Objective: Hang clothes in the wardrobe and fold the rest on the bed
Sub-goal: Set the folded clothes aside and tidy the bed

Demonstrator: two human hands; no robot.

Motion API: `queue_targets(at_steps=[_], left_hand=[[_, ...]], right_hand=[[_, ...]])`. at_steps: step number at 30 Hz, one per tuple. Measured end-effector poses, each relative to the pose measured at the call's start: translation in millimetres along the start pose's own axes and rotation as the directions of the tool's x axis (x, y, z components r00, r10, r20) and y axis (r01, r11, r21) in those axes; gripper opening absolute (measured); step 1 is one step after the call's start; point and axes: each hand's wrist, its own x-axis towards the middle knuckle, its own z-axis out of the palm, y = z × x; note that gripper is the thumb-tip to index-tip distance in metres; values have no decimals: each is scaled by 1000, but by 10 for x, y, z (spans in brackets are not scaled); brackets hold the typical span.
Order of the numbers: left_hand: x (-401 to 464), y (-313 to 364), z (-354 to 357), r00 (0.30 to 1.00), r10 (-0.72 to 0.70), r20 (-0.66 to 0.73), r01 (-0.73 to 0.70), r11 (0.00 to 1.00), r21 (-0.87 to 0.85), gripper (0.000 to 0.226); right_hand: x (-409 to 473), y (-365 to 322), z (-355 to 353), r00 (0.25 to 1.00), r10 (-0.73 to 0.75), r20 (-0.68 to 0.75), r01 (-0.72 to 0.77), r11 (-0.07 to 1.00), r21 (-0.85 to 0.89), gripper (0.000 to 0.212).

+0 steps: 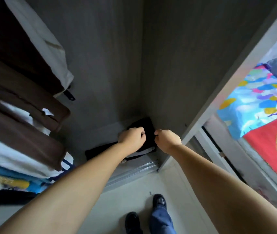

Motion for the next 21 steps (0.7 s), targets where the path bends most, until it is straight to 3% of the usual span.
queue_targets(at_steps=[5,9,11,15,21], left_hand=[[-129,663,307,972,179,152,-188,981,52,15],[-201,1542,713,892,345,294,-382,920,81,17],[-195,1780,811,869,384,312,-430,899,89,19],[-281,2755,1277,761,532,372,-607,786,117,23],[-687,4289,2126,588,645,489,-774,623,110,23]], right_hand=[[-589,713,32,980,200,-9,-199,979,46,28],[-1241,1564,-80,910,412,-48,-402,905,142,21],[-1438,1807,-120,890,450,-70,-436,887,150,23],[-2212,2669,-229,786,612,-91,-583,782,219,24],[-3518,3998,-324,625,775,-89,-728,621,290,22]])
